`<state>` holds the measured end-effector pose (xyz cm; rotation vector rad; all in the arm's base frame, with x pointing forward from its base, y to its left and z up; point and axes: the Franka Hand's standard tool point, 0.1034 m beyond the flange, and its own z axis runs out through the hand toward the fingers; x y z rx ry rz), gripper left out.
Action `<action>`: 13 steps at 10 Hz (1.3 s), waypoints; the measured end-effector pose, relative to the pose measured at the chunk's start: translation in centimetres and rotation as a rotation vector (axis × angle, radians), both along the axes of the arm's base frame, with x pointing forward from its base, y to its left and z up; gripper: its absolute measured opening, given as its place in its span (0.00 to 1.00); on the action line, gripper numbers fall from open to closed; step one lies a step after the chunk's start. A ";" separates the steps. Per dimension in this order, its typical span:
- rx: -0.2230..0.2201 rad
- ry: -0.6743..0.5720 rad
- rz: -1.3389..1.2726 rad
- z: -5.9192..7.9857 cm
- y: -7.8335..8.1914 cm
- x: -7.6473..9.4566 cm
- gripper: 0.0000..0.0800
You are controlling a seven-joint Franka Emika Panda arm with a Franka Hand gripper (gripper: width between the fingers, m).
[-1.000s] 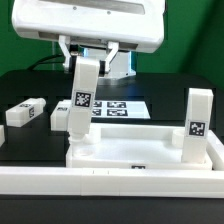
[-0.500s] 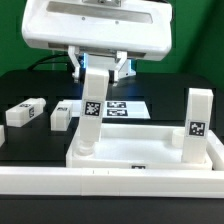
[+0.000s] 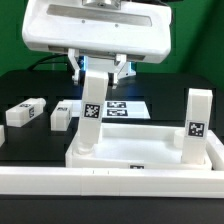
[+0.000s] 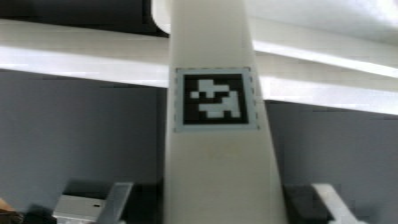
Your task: Assemble desk
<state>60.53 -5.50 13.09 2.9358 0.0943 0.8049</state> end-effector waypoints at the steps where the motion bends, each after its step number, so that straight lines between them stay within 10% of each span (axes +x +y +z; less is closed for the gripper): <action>1: 0.000 0.002 -0.001 -0.1 -0.1 -0.1 0.36; 13: -0.051 -0.071 -0.011 -0.8 -0.7 0.2 0.36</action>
Offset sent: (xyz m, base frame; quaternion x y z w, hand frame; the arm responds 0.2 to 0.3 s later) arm 0.0000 0.0009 -0.0062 0.0021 0.0110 -0.0034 0.9999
